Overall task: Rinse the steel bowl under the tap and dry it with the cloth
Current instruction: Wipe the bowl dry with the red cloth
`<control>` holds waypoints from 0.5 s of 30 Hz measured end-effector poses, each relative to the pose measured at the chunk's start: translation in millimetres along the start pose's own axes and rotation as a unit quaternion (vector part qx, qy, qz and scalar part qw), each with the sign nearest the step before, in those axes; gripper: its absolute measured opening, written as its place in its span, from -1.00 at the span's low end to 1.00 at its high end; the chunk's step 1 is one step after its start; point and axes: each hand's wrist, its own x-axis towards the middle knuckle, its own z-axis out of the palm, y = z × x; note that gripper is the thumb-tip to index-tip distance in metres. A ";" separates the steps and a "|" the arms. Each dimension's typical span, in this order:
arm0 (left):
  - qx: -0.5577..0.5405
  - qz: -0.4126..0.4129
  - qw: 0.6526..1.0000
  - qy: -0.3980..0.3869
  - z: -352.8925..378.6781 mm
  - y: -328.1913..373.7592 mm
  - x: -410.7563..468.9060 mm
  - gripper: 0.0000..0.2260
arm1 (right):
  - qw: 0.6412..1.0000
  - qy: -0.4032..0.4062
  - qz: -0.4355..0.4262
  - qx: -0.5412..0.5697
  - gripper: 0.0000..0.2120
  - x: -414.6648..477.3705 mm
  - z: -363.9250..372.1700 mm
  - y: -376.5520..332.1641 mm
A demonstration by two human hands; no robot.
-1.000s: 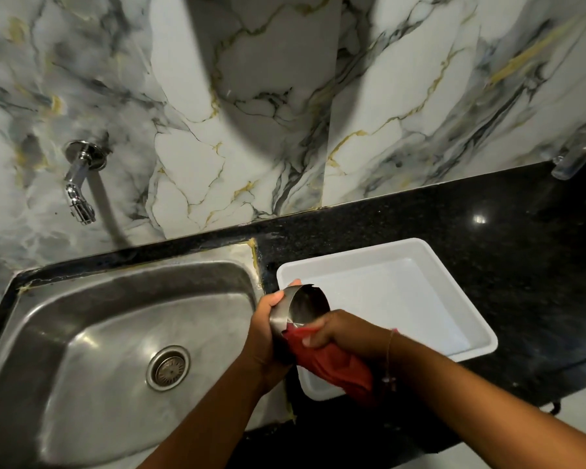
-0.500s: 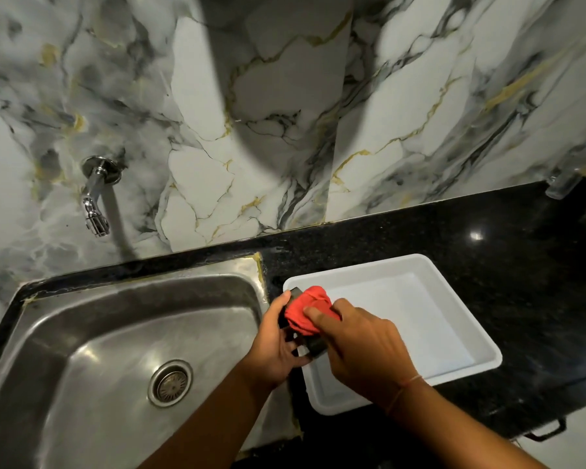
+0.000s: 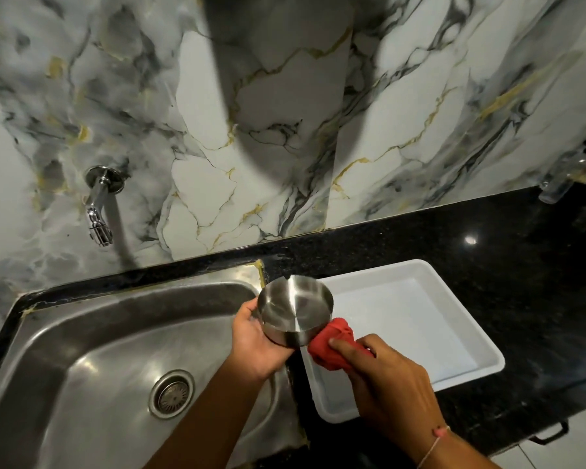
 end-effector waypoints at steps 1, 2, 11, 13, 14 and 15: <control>0.009 0.008 1.000 0.008 -2.0 4.1 0.4 -0.63 | 0.999 0.019 0.008 0.045 -0.45 1.2 -1.8 1.3; 0.020 0.012 1.000 0.014 -3.5 7.0 0.7 -0.64 | 0.991 0.036 0.031 0.123 -0.47 3.5 -4.3 1.3; 0.160 -0.033 0.987 -0.007 -3.0 1.5 -0.9 -0.61 | 0.858 0.001 0.155 0.489 -0.61 67.5 -39.5 0.3; 0.155 -0.049 0.987 -0.011 -1.1 -1.5 -1.6 -0.58 | 0.871 -0.016 0.160 0.464 -0.63 80.5 -42.2 -3.4; 0.152 -0.049 0.987 -0.012 -1.5 -2.6 -1.2 -0.57 | 0.878 -0.020 0.162 0.451 -0.64 84.6 -41.5 -6.1; 0.150 -0.045 0.988 -0.009 -1.6 -3.4 -1.1 -0.56 | 0.887 -0.017 0.165 0.431 -0.64 87.0 -39.7 -7.6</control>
